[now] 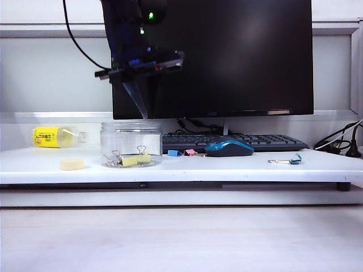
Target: Take the clips out of the round transparent plastic box and place them on the table.
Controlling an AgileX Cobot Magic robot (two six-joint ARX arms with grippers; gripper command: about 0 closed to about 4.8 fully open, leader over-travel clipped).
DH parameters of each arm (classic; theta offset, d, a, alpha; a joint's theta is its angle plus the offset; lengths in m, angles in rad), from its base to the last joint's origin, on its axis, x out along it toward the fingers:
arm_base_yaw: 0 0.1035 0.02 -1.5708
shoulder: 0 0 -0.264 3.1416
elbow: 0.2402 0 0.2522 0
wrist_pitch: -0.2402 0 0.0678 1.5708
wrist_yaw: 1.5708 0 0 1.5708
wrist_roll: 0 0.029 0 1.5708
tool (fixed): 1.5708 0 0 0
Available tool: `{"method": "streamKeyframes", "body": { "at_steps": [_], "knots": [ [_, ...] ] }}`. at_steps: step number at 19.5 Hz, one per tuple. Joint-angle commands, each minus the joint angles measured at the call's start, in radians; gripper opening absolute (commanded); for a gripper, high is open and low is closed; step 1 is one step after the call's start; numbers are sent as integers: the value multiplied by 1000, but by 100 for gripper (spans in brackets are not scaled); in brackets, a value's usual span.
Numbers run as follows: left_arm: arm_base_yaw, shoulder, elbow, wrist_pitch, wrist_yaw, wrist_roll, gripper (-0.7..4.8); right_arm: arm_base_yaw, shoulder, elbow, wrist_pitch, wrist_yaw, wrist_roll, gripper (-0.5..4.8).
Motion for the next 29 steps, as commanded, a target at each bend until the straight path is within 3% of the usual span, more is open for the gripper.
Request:
{"method": "streamKeyframes", "body": {
  "at_steps": [1, 13, 17, 24, 25, 29],
  "knots": [
    [-1, -3, 12, -61, 1, 13, 78, 0, 1, 0, 0, 3, -5, 22],
    [0, 87, 7, -56, 12, -234, 90, 0, 0, 0, 0, 2, -5, 22],
    [0, 123, 5, -56, 12, -264, 124, 0, 0, 0, 0, 2, -5, 22],
    [0, 129, 0, -50, -22, -263, 131, 0, -1, 0, 0, 3, -5, 22],
    [-2, 137, -1, -50, -24, -263, 160, 0, -1, 0, 0, 3, -5, 22],
    [-2, 165, 0, -49, -30, -265, 160, 0, -1, 0, 0, 3, -6, 22]
  ]
}}
